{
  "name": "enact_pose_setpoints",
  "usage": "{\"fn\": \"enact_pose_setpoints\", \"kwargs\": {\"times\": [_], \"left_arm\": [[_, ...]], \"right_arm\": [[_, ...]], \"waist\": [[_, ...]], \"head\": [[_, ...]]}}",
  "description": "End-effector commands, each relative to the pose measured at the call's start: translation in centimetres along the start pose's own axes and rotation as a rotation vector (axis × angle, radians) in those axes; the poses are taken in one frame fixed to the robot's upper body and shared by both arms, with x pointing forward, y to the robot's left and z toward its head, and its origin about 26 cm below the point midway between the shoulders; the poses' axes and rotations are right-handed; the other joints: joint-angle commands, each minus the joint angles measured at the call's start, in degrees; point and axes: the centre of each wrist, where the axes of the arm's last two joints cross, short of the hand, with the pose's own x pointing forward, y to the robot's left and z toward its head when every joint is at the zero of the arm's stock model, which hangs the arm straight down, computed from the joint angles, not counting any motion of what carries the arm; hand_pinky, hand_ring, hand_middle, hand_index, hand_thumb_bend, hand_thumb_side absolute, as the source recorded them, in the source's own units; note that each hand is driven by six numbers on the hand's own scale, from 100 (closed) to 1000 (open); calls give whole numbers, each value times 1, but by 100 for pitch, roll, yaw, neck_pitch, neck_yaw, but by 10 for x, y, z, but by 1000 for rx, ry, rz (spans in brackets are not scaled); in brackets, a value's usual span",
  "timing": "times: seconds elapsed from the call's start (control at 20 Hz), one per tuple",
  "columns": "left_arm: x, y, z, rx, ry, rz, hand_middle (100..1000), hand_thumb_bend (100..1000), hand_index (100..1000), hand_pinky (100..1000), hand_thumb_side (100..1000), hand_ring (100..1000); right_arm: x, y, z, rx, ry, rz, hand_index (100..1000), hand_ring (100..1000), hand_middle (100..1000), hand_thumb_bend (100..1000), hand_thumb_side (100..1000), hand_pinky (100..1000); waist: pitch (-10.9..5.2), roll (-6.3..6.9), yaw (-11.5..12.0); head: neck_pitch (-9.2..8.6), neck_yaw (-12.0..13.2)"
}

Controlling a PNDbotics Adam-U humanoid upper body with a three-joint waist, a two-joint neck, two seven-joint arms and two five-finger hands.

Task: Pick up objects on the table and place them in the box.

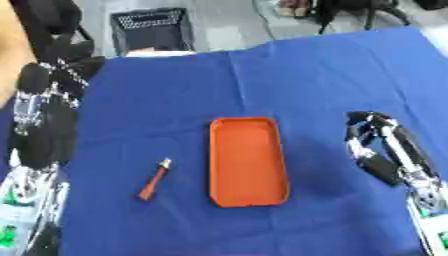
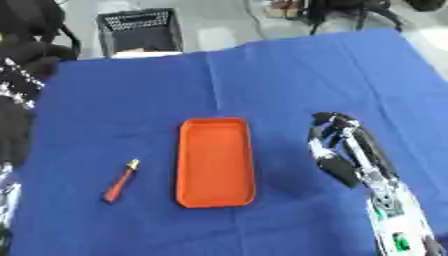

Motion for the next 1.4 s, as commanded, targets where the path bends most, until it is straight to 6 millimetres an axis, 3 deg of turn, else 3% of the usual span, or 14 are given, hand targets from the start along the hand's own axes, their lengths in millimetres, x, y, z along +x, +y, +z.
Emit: {"fn": "enact_pose_setpoints", "kwargs": {"times": [0.05,0.6,0.7,0.8,0.85,0.9,0.95,1.05,1.1,1.15,1.4], "left_arm": [[3,-2,-2,-15,-15,4,841,383,1000,920,1000,826],[-5,-8,3,-57,25,4,814,350,1000,912,1000,803],[-6,-8,5,-74,38,-29,800,302,1000,898,1000,790],[-5,-4,6,-101,59,-130,787,253,1000,874,1000,779],[-4,0,7,-123,77,-225,781,162,1000,851,1000,775],[-1,2,6,-140,93,-324,781,162,1000,851,1000,775],[3,6,5,-162,117,-447,786,100,964,816,1000,781],[12,9,3,-234,178,-722,792,100,897,788,806,792],[16,5,1,-279,206,-851,793,100,903,790,824,792],[17,-1,1,-323,235,-943,793,123,888,786,723,793],[16,-19,2,-434,309,-1098,800,154,908,794,727,800]], "right_arm": [[1,-5,-1,-12,-8,11,844,591,688,100,690,491],[2,-5,-2,-11,-9,11,844,591,688,100,689,491],[2,-5,-2,-10,-11,11,844,591,688,100,689,492],[2,-5,-2,-10,-12,11,844,592,688,100,689,492],[2,-5,-2,-10,-10,12,844,592,688,100,689,492],[2,-5,-2,-10,-10,12,844,592,688,100,689,492],[2,-5,-2,-10,-9,13,844,592,688,100,689,492],[2,-5,-2,-9,-11,13,844,592,688,100,690,492],[2,-5,-2,-8,-13,13,844,592,688,100,689,492],[3,-5,-2,-7,-15,12,844,592,688,100,689,492],[3,-5,-3,-6,-17,12,844,592,688,100,688,492]], "waist": [[-53,-16,0],[-54,-15,-5],[-54,-14,-7],[-53,-13,-6],[-53,-12,-1],[-52,-13,-1],[-54,-9,5],[-55,-4,0],[-55,-3,-6],[-54,-3,-14],[-55,-5,-32]], "head": [[-64,-99],[-67,-92],[-67,-90],[-70,-96],[-69,-103],[-69,-103],[-65,-105],[-65,-95],[-65,-88],[-68,-83],[-73,-73]]}}
